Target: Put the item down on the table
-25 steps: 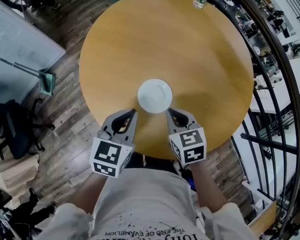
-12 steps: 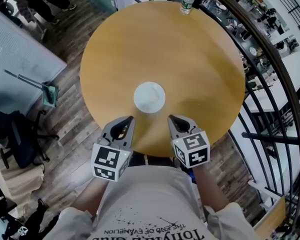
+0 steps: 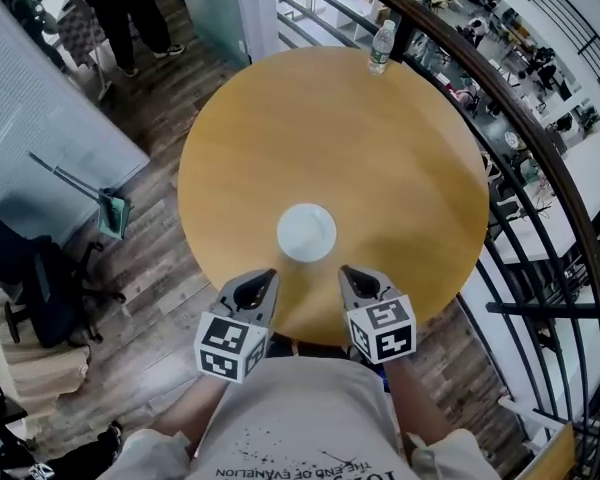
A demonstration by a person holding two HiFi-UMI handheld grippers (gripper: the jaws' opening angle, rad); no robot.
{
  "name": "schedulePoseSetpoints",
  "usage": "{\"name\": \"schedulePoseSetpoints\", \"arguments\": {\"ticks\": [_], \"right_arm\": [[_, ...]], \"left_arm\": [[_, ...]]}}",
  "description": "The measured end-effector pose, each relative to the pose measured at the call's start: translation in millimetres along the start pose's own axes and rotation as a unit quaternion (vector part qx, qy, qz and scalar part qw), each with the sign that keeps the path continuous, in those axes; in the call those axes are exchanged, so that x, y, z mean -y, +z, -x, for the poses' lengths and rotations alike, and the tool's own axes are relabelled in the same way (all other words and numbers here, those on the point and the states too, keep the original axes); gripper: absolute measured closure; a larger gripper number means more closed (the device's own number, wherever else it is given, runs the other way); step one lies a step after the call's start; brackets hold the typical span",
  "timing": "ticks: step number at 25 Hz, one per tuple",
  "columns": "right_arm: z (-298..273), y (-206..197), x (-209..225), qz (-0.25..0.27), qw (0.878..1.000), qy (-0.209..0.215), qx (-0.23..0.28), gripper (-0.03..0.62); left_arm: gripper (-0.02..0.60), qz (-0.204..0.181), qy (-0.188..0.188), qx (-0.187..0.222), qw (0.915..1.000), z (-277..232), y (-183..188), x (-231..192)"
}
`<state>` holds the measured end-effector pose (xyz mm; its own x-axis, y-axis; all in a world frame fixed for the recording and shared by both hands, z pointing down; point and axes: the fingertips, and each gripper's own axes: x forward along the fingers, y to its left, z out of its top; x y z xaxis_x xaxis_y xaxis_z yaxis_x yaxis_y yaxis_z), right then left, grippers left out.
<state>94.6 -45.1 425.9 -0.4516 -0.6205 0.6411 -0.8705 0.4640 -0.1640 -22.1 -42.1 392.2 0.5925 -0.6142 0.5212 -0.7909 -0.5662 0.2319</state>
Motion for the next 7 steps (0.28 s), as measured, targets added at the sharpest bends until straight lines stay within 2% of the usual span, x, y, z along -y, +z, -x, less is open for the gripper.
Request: {"name": "schedulePoseSetpoints", "arguments": {"ticks": [7], "right_arm": [[4,-6,-12,0.003,1.0,0.014,-0.008,0.569]], "left_arm": [[0.558,-0.005,0.001,0.005,1.0,4,5,3]]}}
